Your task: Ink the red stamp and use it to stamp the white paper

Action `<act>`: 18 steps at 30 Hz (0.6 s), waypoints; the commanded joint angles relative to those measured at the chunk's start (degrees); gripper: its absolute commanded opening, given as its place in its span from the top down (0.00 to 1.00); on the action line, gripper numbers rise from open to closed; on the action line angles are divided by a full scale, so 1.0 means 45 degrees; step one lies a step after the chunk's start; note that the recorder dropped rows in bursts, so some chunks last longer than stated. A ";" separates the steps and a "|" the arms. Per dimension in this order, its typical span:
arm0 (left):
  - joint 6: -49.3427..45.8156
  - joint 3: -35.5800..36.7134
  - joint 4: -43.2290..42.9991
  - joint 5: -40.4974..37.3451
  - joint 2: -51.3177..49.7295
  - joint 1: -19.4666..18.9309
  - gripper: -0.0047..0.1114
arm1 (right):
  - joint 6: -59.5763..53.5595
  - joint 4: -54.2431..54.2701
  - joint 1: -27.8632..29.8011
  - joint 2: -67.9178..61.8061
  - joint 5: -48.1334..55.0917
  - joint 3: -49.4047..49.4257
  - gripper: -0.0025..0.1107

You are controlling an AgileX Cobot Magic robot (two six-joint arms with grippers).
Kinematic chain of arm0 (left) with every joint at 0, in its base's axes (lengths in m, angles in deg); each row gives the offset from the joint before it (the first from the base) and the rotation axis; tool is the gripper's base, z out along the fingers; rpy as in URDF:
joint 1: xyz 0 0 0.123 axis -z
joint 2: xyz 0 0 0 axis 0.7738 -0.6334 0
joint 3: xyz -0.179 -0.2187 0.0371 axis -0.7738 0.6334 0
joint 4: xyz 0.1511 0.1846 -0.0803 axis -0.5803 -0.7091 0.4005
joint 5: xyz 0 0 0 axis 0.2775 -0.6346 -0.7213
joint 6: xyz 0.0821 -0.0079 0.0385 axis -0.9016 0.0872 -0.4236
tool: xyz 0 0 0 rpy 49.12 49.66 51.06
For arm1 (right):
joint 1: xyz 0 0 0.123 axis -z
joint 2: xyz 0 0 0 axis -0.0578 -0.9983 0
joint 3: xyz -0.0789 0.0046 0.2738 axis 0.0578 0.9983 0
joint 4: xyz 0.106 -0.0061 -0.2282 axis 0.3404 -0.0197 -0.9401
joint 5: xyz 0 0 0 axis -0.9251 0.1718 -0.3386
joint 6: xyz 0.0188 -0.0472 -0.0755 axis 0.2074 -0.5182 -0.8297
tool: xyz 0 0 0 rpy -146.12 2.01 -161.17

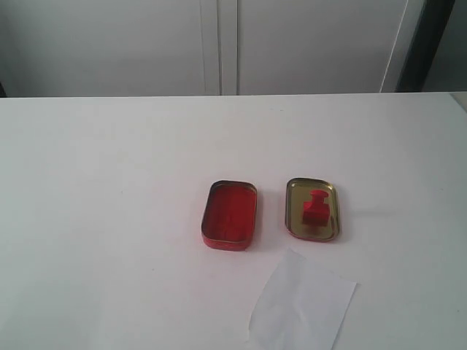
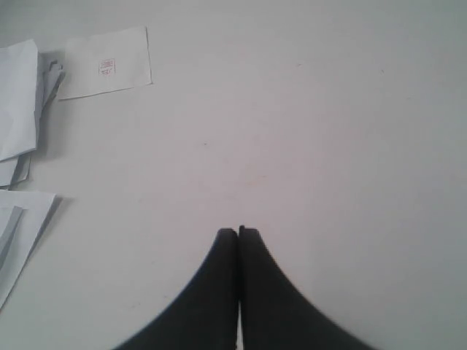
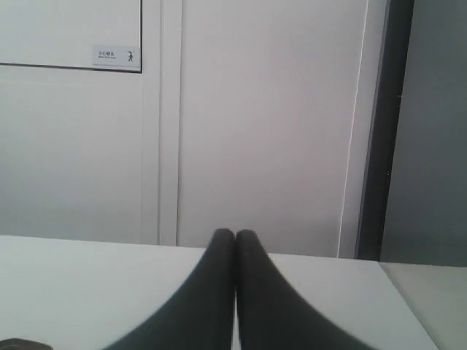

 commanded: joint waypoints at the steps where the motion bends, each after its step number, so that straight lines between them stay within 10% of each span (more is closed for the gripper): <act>1: 0.0117 0.0061 0.0059 0.0014 0.0058 0.0076 0.96 | 0.0036 -0.0021 -0.0080 -0.0666 0.0517 -0.1212 0.98; 18: 0.0117 0.0061 0.0059 0.0014 0.0058 0.0076 0.96 | 0.0059 -0.0021 -0.0080 -0.6564 0.2628 -0.5537 0.98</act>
